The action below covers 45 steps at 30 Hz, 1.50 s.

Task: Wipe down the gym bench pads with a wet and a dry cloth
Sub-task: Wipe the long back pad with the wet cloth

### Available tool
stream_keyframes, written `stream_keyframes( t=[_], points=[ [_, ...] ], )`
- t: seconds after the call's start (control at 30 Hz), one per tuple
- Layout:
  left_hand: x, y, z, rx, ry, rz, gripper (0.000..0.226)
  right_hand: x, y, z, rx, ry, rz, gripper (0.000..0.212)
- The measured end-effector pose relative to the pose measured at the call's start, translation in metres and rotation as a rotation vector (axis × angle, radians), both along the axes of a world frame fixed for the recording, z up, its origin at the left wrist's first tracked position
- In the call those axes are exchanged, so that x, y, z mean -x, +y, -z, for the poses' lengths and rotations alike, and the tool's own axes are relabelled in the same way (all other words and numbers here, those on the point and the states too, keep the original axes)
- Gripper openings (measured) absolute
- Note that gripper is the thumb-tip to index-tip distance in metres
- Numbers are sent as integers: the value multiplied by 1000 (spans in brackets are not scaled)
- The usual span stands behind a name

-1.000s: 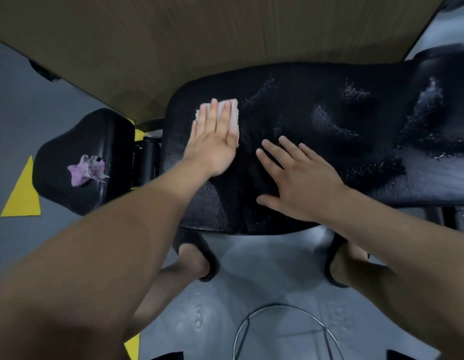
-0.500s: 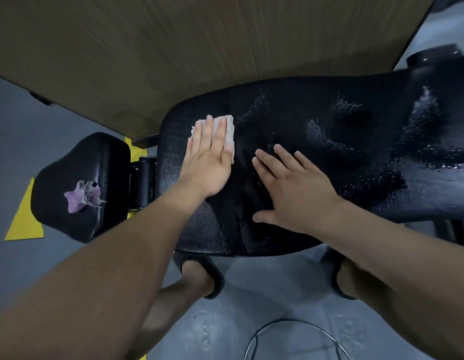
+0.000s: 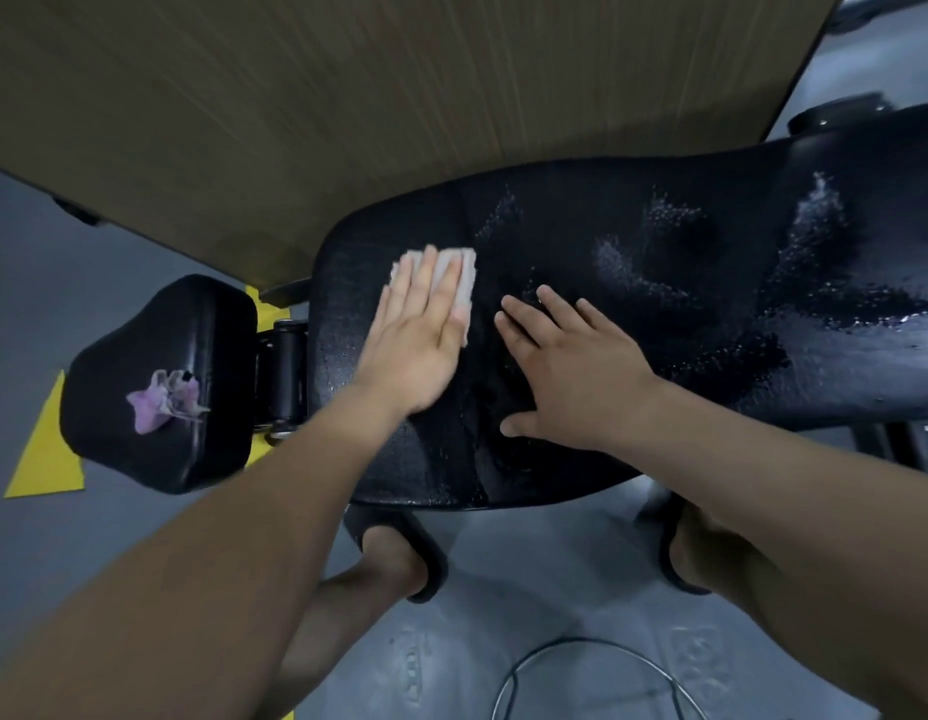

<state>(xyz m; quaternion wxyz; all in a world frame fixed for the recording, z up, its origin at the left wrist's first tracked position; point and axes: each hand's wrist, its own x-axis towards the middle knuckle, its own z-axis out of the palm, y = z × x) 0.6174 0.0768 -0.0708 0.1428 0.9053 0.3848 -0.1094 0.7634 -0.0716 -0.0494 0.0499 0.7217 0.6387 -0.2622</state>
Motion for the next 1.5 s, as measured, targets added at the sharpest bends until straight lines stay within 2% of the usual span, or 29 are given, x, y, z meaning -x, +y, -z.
stream_keyframes(
  t=[0.1, 0.4, 0.53, 0.87, 1.13, 1.27, 1.43, 1.5],
  points=[
    [4, -3, 3, 13, 26, -41, 56, 0, -1, 1, -2, 8, 13, 111],
    [-78, 62, 5, -38, 42, -126, 58, -2, -5, 8, -46, 14, 0, 112],
    [-53, 49, 3, -26, 60, -52, 59, 0, 1, 4, -6, -6, -12, 115],
    [49, -79, -2, 11, 18, -36, 57, 4, 3, -5, 29, 11, 0, 114],
    [100, -165, 2, -7, 22, -117, 61, 13, -12, -13, 45, -19, -10, 91],
    [106, -155, 4, 32, 37, -158, 59, 24, -24, -13, 26, -28, 22, 81],
    [92, -99, 4, 101, 78, -349, 60, 46, -36, -18, -18, -11, 116, 76],
    [100, -106, 9, 17, 61, -317, 61, 60, -41, -18, -73, -19, 155, 76]
  ],
)
